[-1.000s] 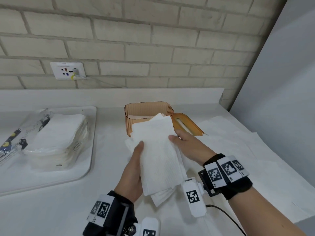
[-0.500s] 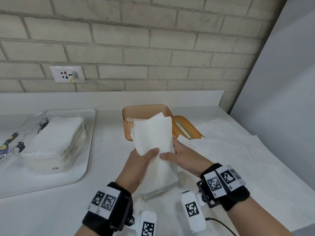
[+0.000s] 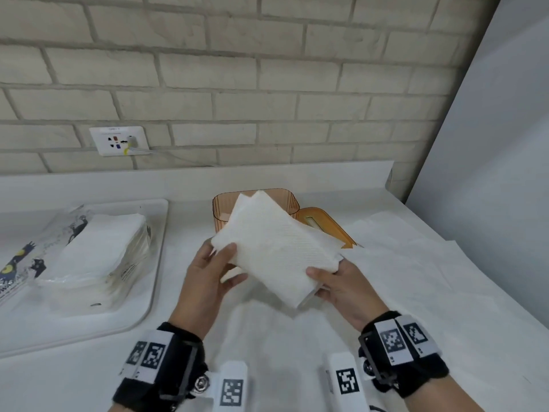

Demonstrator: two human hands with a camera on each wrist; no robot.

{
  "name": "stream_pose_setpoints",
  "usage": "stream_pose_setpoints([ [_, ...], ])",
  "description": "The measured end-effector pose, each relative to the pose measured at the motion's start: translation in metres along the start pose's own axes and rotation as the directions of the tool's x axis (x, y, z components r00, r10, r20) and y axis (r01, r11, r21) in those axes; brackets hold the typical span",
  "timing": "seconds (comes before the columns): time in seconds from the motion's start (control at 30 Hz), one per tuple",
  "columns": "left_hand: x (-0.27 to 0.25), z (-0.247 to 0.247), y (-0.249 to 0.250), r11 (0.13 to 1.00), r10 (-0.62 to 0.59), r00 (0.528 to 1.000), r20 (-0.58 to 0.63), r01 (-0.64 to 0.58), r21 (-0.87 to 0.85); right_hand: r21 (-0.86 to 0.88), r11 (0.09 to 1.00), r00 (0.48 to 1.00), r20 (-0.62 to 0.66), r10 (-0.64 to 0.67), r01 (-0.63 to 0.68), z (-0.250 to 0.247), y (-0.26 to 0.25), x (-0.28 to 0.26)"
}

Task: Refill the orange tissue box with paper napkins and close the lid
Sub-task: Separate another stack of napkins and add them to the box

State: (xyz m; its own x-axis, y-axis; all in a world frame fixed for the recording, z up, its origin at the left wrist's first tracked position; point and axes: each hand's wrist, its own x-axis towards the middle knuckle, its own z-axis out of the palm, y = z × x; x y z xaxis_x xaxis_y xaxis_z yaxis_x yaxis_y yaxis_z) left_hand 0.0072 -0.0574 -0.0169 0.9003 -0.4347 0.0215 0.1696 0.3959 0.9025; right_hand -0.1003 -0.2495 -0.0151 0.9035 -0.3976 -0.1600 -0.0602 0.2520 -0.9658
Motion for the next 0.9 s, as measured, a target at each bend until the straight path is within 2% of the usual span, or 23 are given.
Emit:
stream_pose_setpoints([
  [0.1, 0.002, -0.014, -0.001, 0.966, -0.07, 0.996, 0.053, 0.054, 0.254, -0.193, 0.978, 0.993, -0.066, -0.095, 0.081, -0.008, -0.011, 0.003],
  [0.17, 0.0, -0.014, -0.006, 0.924, -0.113, 0.991, 0.073, 0.078, 0.375, -0.352, 0.924, 0.984, -0.034, -0.174, 0.151, -0.008, -0.017, 0.005],
  [0.23, -0.003, -0.013, -0.011, 0.889, -0.104, 0.99, 0.093, 0.051, 0.454, -0.483, 0.855, 0.978, 0.01, -0.21, 0.189, -0.008, -0.017, 0.009],
  [0.3, -0.003, -0.014, -0.017, 0.842, -0.115, 0.987, 0.113, 0.036, 0.538, -0.592, 0.79, 0.984, 0.024, -0.178, 0.157, -0.012, -0.008, 0.012],
  [0.37, -0.003, -0.014, -0.023, 0.788, -0.183, 0.974, 0.135, 0.063, 0.612, -0.66, 0.746, 0.995, 0.025, -0.1, 0.092, -0.014, 0.005, 0.013],
  [0.47, -0.001, -0.013, -0.031, 0.759, -0.211, 0.965, 0.155, 0.062, 0.648, -0.646, 0.763, 0.999, -0.012, -0.035, 0.019, -0.013, 0.019, 0.014],
  [0.57, -0.002, -0.007, -0.029, 0.772, -0.109, 0.984, 0.141, -0.005, 0.635, -0.603, 0.798, 0.995, -0.085, -0.049, -0.012, -0.011, 0.016, 0.02],
  [0.67, 0.0, -0.007, -0.024, 0.768, 0.024, 0.995, 0.097, -0.081, 0.635, -0.536, 0.843, 0.994, -0.065, -0.086, 0.038, -0.016, 0.011, 0.023],
  [0.73, 0.001, -0.01, -0.024, 0.781, 0.006, 0.999, 0.045, -0.033, 0.624, -0.495, 0.868, 0.997, -0.046, -0.059, 0.029, -0.021, 0.011, 0.02],
  [0.8, -0.001, -0.013, -0.027, 0.778, -0.05, 0.998, 0.044, 0.011, 0.628, -0.482, 0.876, 0.999, -0.032, 0.006, -0.021, -0.023, 0.016, 0.018],
  [0.9, -0.002, -0.013, -0.033, 0.764, -0.073, 0.997, 0.034, 0.034, 0.644, -0.537, 0.843, 0.999, -0.036, 0.014, -0.031, -0.02, 0.02, 0.019],
])
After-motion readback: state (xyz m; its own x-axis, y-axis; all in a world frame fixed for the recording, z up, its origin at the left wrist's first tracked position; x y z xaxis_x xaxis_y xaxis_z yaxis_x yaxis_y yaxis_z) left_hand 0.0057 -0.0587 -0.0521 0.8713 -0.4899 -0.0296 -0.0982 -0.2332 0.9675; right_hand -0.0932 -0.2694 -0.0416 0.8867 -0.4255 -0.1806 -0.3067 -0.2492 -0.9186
